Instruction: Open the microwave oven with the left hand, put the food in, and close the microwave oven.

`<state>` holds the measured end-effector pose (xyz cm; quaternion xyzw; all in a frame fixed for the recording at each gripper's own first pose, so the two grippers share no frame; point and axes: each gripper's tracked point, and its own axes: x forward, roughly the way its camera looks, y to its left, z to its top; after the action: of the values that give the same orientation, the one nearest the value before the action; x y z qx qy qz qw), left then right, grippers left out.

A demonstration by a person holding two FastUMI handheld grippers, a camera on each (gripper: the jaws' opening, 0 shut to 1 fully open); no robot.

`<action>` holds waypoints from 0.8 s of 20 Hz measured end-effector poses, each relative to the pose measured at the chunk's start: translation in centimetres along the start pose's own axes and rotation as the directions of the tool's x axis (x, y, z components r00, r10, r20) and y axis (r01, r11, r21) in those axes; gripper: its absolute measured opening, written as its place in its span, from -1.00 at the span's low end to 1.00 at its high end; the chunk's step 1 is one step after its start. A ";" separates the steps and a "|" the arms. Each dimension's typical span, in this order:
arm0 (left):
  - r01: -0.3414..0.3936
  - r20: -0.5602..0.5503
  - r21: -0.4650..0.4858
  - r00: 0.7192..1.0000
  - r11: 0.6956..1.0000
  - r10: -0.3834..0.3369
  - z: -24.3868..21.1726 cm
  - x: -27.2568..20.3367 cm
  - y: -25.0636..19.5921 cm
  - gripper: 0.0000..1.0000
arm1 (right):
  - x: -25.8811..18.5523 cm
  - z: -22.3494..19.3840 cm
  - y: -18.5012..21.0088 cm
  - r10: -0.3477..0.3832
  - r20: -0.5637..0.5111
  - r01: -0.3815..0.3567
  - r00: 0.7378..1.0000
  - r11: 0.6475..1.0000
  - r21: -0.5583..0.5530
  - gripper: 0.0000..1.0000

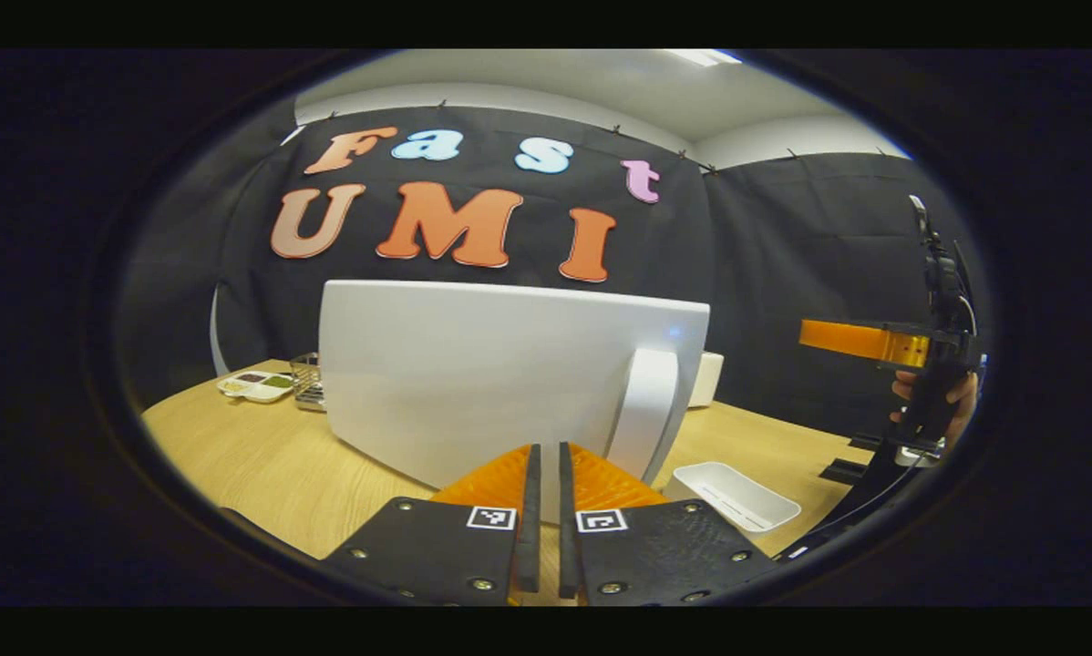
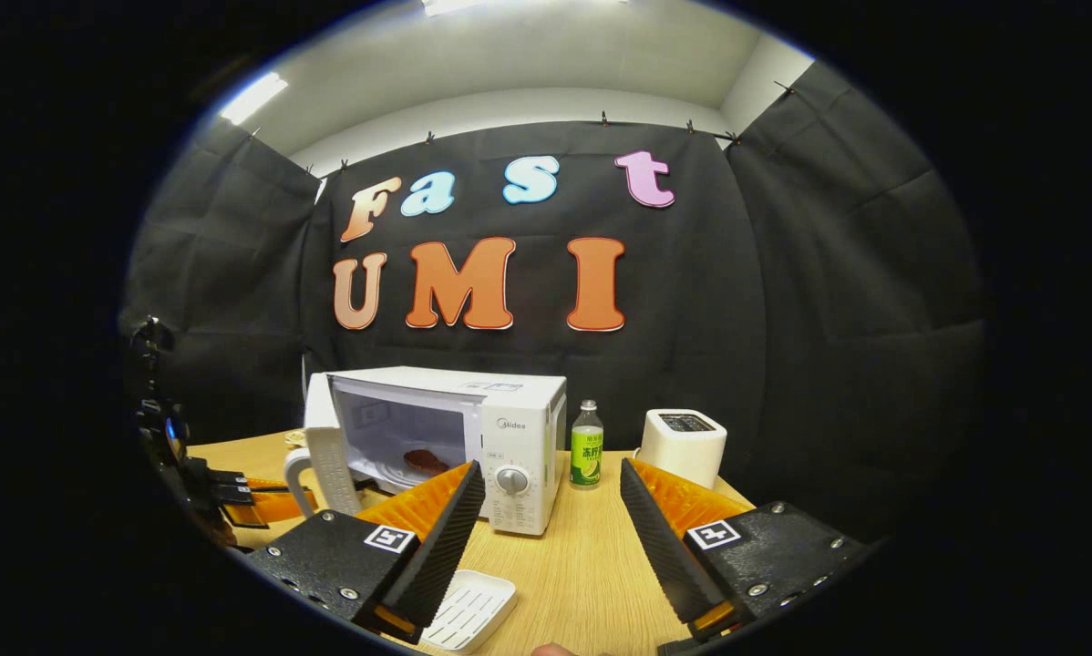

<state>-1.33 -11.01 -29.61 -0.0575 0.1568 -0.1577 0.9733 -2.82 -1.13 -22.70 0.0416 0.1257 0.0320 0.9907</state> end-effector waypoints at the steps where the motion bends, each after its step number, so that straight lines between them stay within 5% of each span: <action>1: 0.002 -0.007 0.011 1.000 1.000 -0.002 -0.2 0.9 -0.4 -0.81 | -0.1 -0.1 -0.1 0.001 0.001 -0.001 1.000 1.000 0.004 0.86; 16: -0.028 -0.040 0.079 0.999 0.996 0.031 -0.7 11.4 -1.9 -0.82 | -1.2 -1.1 -2.1 -0.036 -0.016 0.036 0.999 0.999 -0.009 0.86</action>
<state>8.20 -16.54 -33.24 -0.0137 0.1711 -0.1506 0.9736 -4.11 -3.20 -23.62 0.0348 0.1344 0.0152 0.9902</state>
